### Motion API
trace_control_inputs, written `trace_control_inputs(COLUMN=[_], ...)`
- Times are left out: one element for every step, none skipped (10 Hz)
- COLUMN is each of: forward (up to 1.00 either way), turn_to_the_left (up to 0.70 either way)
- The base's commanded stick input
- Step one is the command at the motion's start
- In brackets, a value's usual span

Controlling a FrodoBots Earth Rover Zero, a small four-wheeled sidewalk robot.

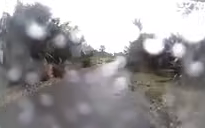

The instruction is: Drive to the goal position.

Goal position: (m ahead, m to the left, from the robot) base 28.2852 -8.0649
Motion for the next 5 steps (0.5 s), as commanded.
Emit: trace_control_inputs(forward=[1.0, 1.0, 1.0, 1.0, 1.0], turn_to_the_left=[0.0, 0.0, 0.0, 0.0, 0.0])
